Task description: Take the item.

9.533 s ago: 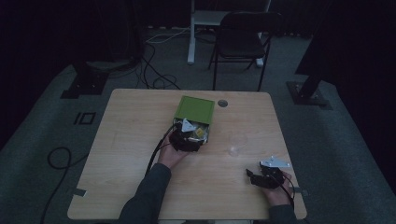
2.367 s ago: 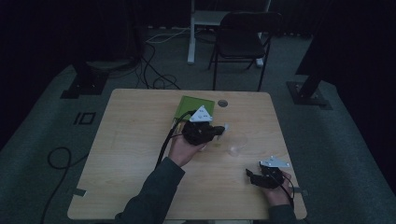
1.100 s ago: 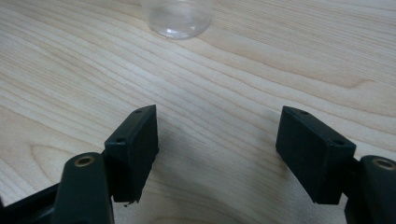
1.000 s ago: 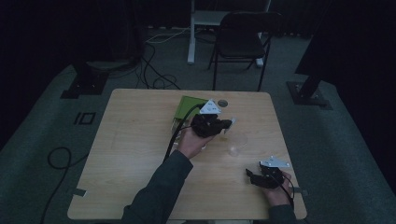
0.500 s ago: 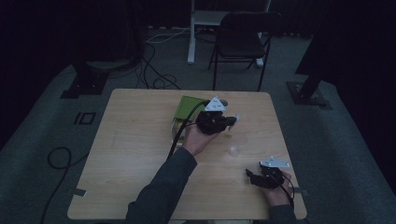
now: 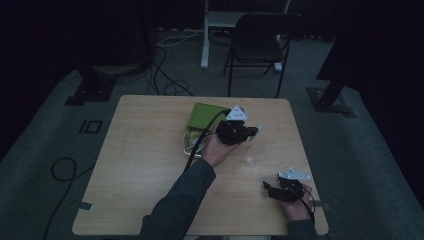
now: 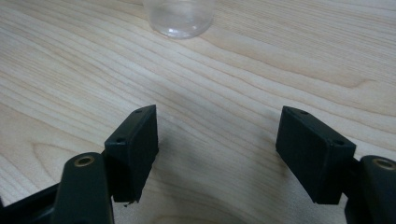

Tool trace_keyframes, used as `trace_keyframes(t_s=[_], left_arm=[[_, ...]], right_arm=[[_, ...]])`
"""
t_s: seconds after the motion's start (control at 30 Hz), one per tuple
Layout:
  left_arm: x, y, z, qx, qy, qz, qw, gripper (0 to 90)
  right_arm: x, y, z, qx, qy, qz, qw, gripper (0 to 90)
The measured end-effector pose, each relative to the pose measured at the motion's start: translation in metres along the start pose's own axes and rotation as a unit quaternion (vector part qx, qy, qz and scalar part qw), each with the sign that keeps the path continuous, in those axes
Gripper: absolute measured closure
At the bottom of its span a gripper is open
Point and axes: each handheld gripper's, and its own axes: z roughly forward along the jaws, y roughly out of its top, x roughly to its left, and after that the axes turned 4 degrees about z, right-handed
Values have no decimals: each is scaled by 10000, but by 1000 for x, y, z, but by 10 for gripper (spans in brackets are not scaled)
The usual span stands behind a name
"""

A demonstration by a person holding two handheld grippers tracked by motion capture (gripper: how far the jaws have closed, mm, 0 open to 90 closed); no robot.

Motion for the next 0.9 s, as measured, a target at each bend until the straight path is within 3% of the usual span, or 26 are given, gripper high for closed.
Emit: trace_keyframes(t_s=[0.37, 0.9], left_arm=[[-3, -2, 21, 76, -48, -39, 10000, 900], [-3, -13, 46, 379, -9, -61, 9993, 897]], right_arm=[[0, 0, 0, -2, 1, -1, 10000, 293], [0, 0, 0, -6, 6, 3, 10000, 293]])
